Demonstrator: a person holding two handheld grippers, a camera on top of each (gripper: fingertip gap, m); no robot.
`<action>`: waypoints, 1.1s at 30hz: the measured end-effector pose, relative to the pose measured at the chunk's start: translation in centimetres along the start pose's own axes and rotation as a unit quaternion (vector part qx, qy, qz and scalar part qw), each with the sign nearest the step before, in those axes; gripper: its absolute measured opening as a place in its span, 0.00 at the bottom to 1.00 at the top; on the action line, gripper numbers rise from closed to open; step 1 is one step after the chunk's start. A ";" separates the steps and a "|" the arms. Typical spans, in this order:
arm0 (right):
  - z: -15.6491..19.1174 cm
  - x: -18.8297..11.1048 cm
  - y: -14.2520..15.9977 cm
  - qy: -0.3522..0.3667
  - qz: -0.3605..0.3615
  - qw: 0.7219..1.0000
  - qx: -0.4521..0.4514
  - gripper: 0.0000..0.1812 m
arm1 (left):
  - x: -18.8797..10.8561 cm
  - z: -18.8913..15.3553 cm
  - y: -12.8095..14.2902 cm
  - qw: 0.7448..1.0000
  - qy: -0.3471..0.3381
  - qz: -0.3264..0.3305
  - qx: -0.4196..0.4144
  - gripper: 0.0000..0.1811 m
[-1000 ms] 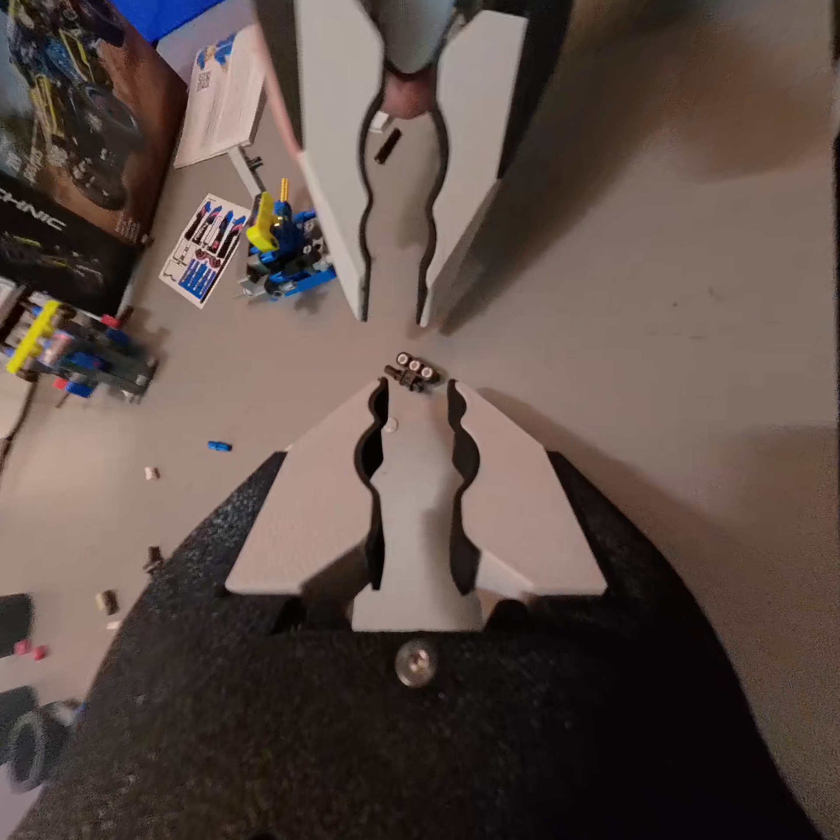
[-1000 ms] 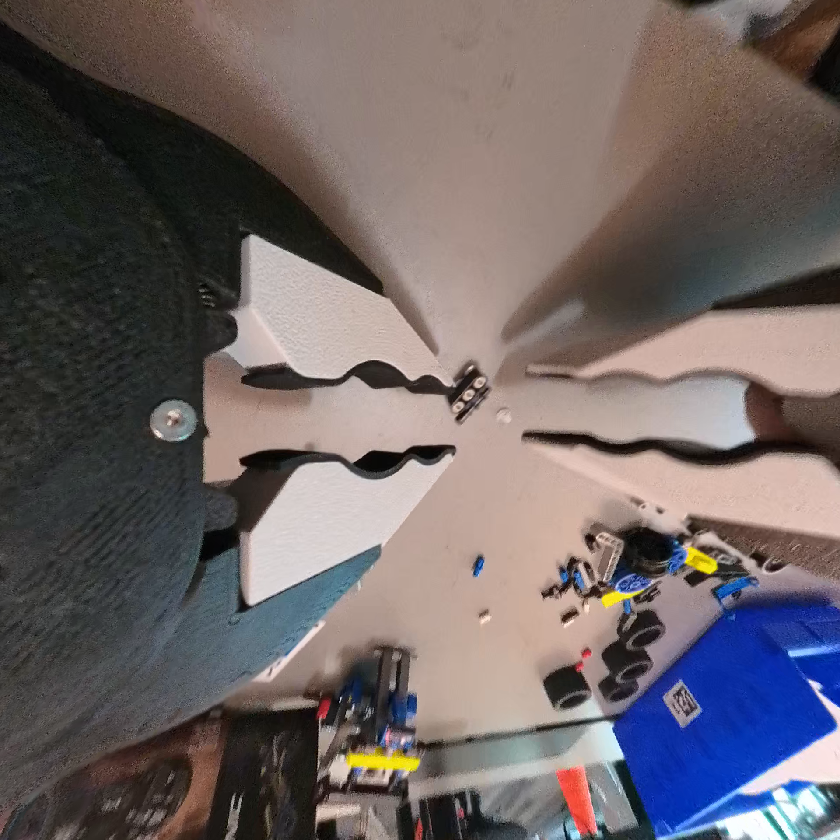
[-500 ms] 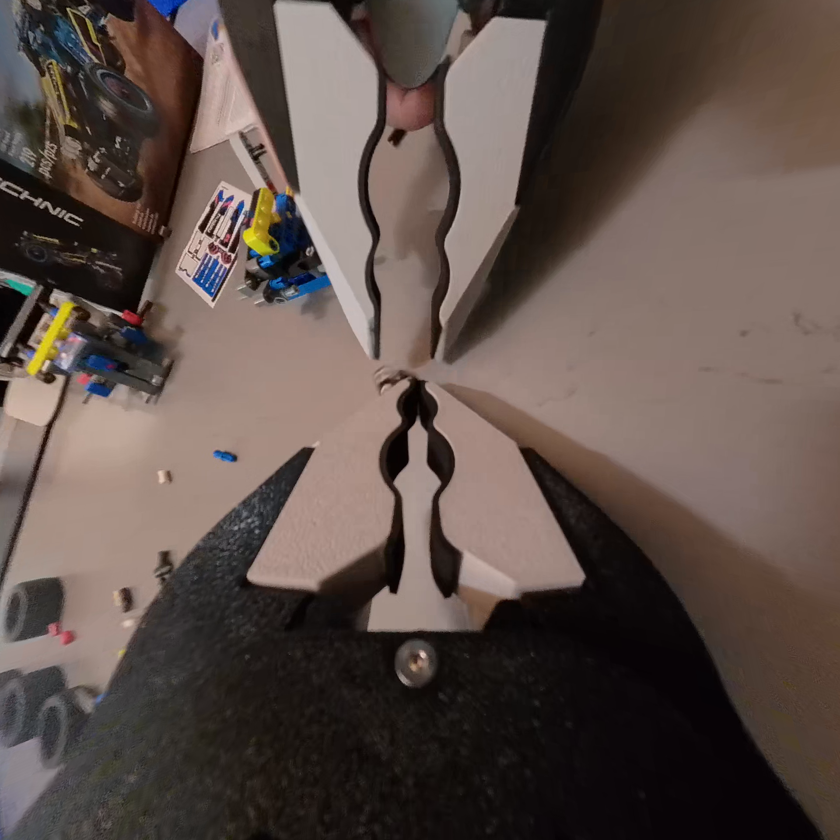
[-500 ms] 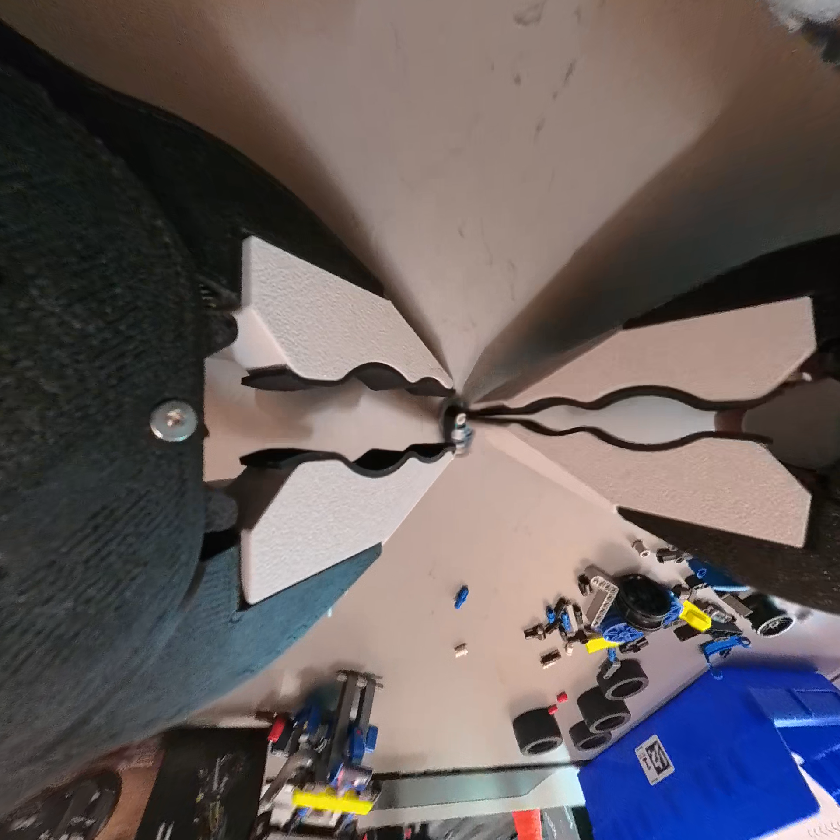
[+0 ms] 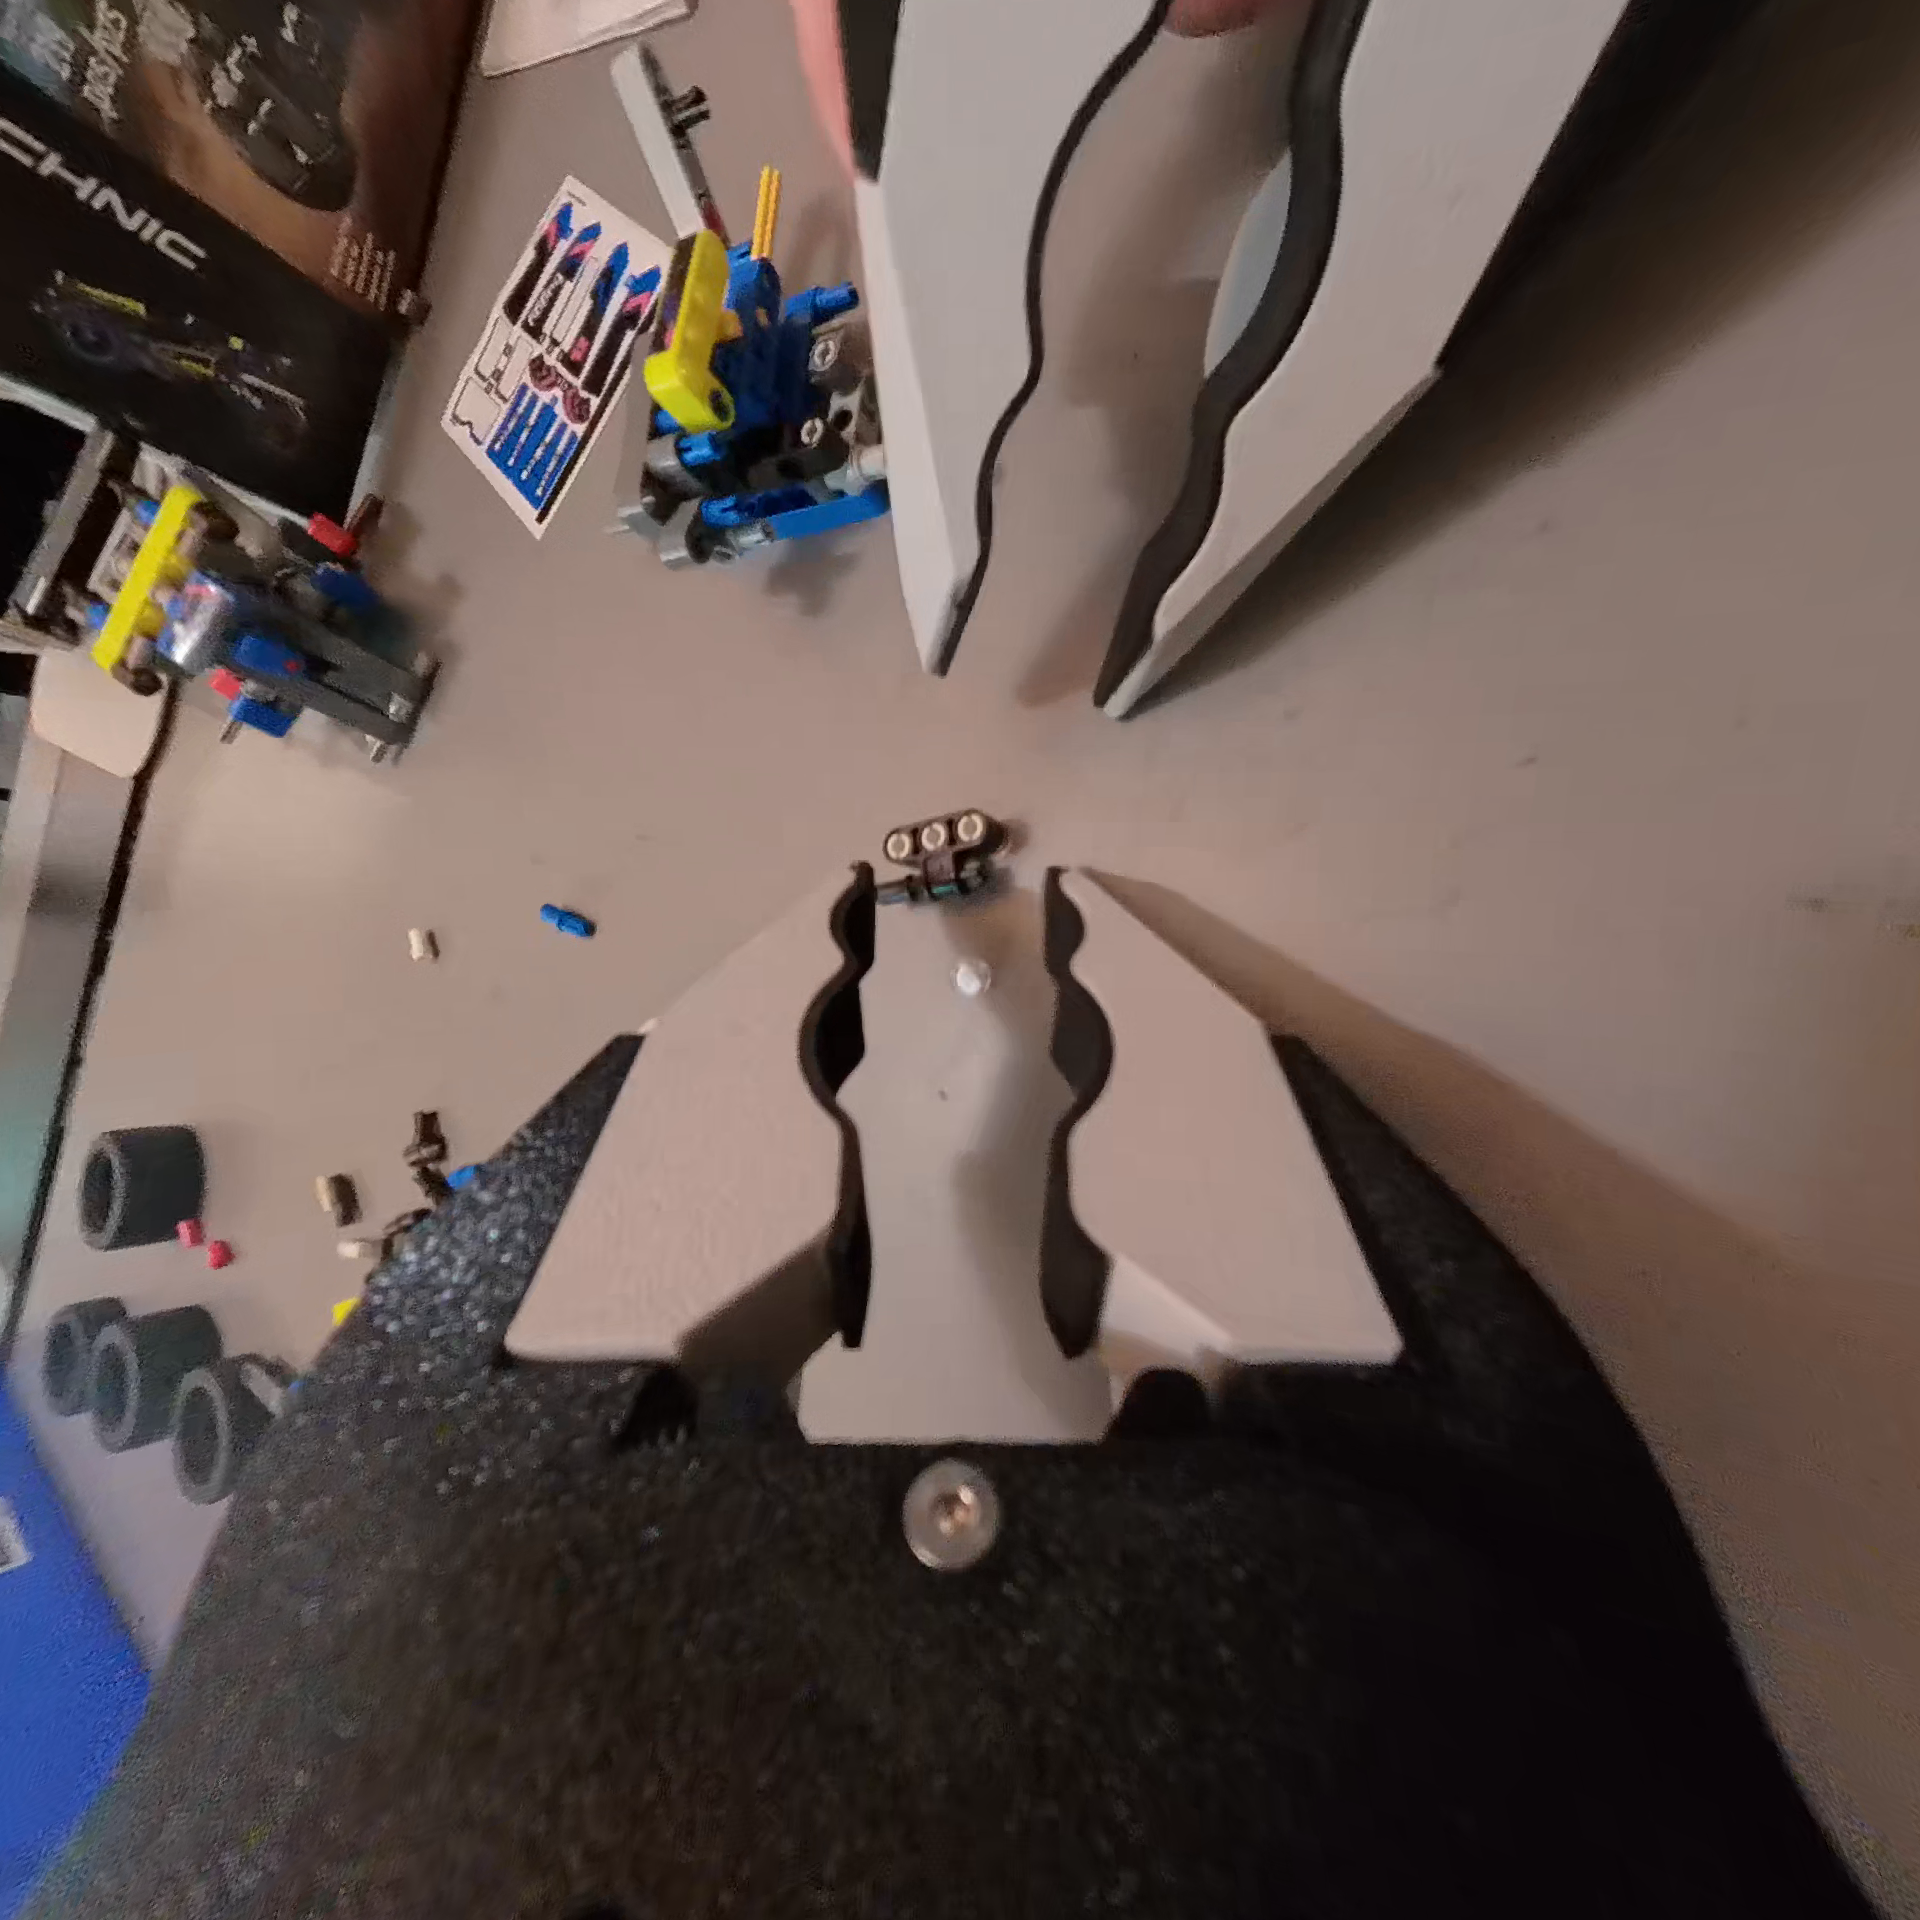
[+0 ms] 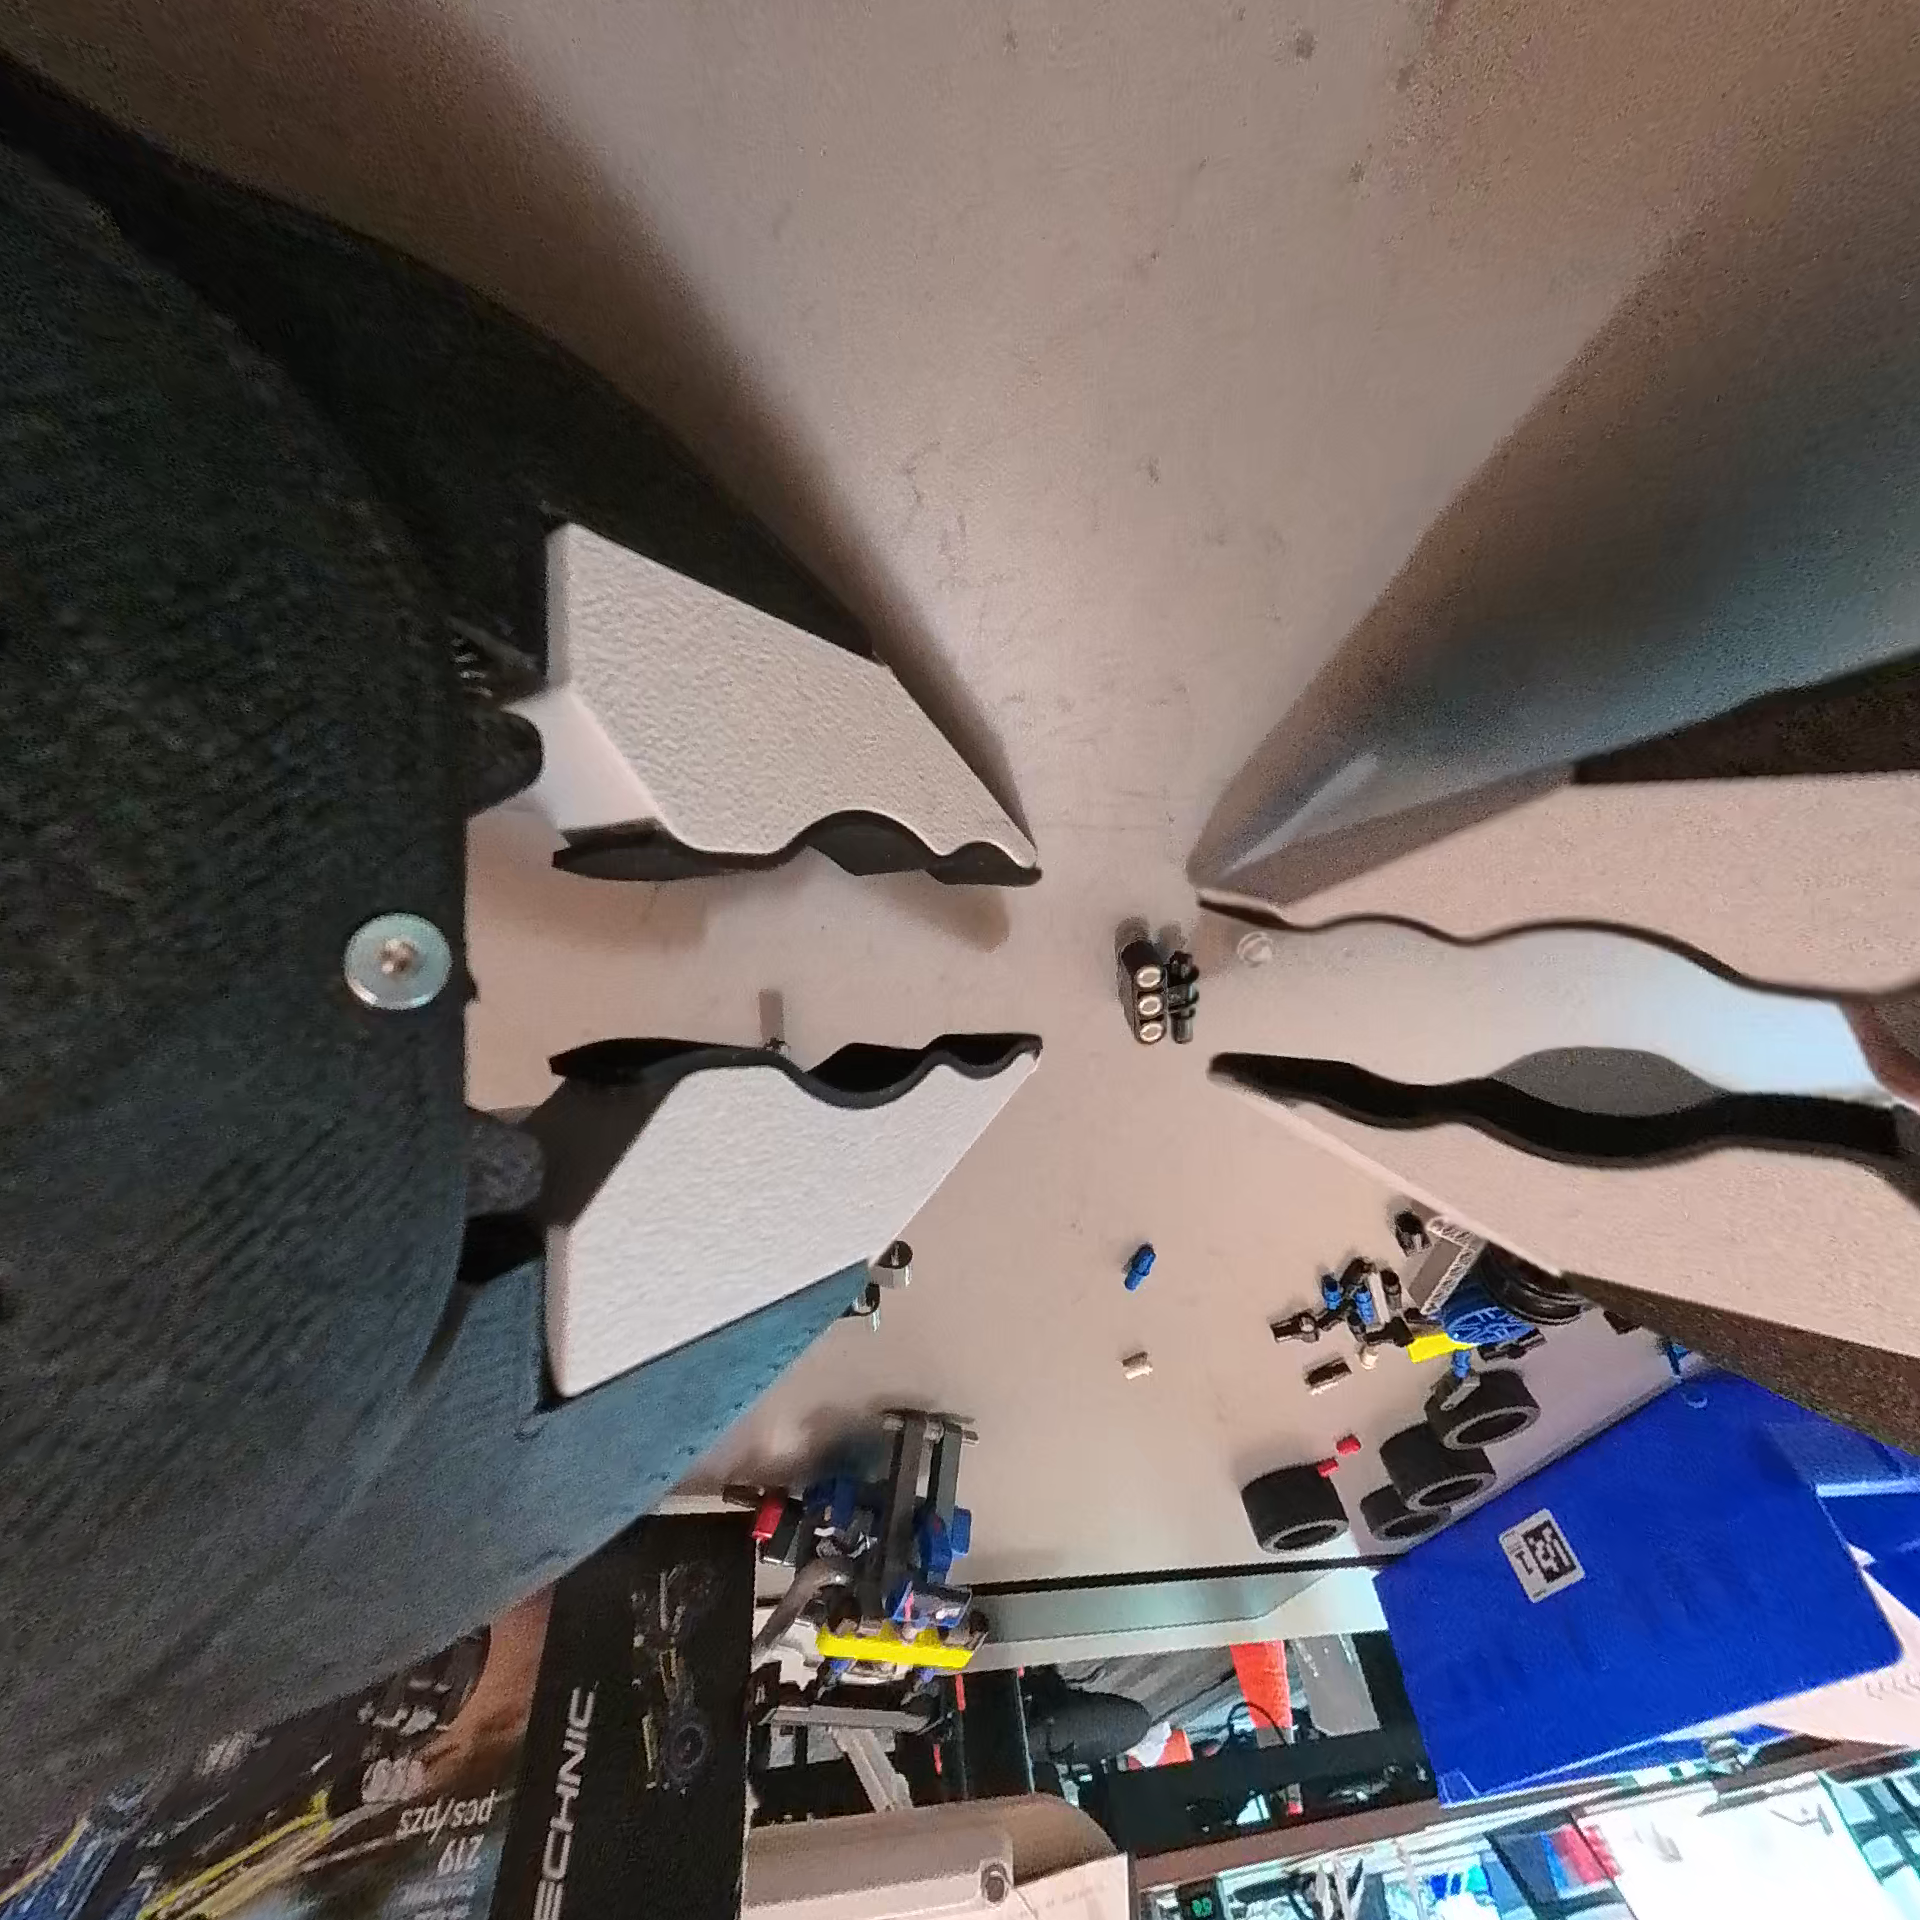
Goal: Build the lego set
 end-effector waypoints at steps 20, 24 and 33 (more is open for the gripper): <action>-2.3 -3.4 -2.9 0.110 -0.119 0.986 0.033 0.26 | -4.9 1.2 -7.0 0.791 0.311 -0.319 -0.419 0.05; -3.5 -5.3 -5.0 0.183 -0.171 0.967 0.049 0.22 | -6.8 1.1 -8.8 0.674 0.413 -0.376 -0.484 0.05; -3.7 -7.6 -6.3 0.199 -0.231 0.949 0.086 0.07 | -7.4 0.2 -10.1 0.606 0.480 -0.387 -0.504 0.02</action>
Point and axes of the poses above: each gripper's, where its closed fingertips meet, x out along the fingers, y out of its underside, z = x × y across the jaws, the point moved 1 cm from there along -x, back along the fingers
